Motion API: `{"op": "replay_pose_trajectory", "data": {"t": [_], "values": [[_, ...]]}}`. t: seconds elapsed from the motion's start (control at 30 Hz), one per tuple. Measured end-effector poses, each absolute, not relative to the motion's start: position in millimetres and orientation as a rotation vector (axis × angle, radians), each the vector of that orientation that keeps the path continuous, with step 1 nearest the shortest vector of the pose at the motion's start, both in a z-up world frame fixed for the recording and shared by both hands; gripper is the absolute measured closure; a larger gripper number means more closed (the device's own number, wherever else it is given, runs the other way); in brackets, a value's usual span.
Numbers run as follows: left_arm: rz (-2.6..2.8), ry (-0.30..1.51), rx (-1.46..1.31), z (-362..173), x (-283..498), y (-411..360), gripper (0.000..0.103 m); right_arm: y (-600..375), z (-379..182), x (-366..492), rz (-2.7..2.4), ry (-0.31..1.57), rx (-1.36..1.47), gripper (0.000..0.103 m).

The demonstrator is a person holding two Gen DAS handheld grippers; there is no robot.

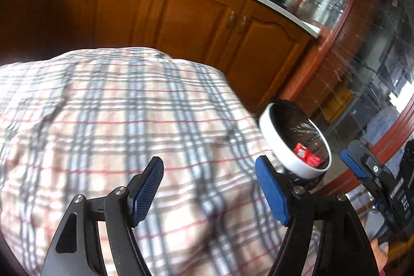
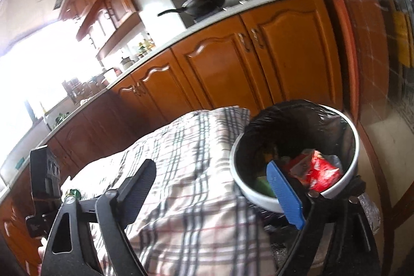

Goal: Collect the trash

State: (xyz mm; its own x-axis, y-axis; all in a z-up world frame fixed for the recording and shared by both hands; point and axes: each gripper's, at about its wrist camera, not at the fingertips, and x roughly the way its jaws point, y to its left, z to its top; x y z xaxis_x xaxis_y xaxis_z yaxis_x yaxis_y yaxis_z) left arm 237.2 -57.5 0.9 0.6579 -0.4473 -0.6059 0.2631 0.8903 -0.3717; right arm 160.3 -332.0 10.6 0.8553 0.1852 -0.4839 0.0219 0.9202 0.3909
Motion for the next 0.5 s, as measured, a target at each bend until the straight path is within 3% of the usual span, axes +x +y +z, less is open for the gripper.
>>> {"op": "replay_pose_trajectory", "data": {"t": [0.17,0.4,0.5], "values": [[-0.326,0.682,-0.261,9.3,204.8,-26.8,0.018,-299.9,12.7,144.4,0.108,0.494,0.340,0.000],[-0.220,0.524,-0.246,27.9,152.8,0.3,0.001,-262.1,31.3,125.0,0.147,0.394,0.201,0.000],[-0.172,0.470,-0.205,28.5,130.6,0.9,0.001,-250.9,35.3,116.3,0.151,0.339,0.158,0.000]]}}
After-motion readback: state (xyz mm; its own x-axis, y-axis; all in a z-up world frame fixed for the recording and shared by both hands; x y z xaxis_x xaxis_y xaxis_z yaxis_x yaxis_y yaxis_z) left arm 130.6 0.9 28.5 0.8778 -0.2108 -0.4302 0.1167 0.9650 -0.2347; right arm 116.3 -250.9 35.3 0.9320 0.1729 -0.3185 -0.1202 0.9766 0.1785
